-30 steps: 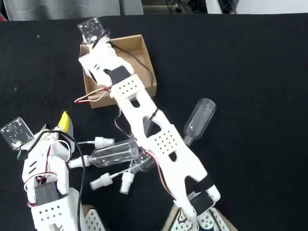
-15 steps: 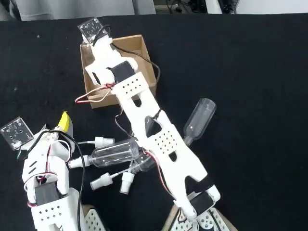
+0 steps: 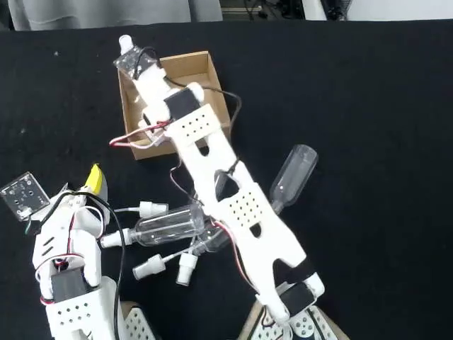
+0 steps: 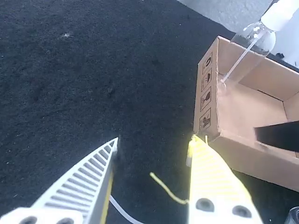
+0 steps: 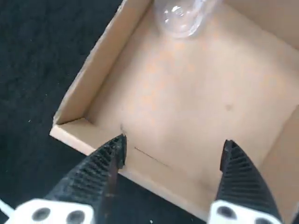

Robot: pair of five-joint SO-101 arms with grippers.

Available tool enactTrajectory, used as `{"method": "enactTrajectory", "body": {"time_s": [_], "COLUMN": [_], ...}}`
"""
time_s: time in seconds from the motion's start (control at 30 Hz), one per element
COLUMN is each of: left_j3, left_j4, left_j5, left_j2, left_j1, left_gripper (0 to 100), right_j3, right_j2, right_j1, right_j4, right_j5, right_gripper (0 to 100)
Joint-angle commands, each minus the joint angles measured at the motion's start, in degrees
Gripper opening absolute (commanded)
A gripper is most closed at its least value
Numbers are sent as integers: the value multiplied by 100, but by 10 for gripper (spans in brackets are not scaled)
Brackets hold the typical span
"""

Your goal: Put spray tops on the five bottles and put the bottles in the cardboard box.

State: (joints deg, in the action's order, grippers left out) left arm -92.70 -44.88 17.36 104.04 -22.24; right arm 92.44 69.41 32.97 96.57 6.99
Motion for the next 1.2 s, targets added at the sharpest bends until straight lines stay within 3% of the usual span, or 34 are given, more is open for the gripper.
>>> {"method": "enactTrajectory", "body": {"time_s": [0.0, 0.63, 1.07, 1.17], "left_j3": [66, 66, 66, 66], "left_j4": [79, 88, 88, 88], "left_j5": [44, 44, 44, 44], "left_j2": [53, 53, 53, 53], "left_j1": [-48, -40, -40, -40], "left_gripper": [221, 221, 221, 221], "right_j3": [338, 277, -673, -708], "right_j2": [-769, -1033, -1015, -989], "right_j1": [-316, -1143, -1591, -1662], "right_j4": [334, 475, 466, 466], "right_j5": [53, -527, -677, -677], "right_gripper": [282, 279, 279, 236]}}
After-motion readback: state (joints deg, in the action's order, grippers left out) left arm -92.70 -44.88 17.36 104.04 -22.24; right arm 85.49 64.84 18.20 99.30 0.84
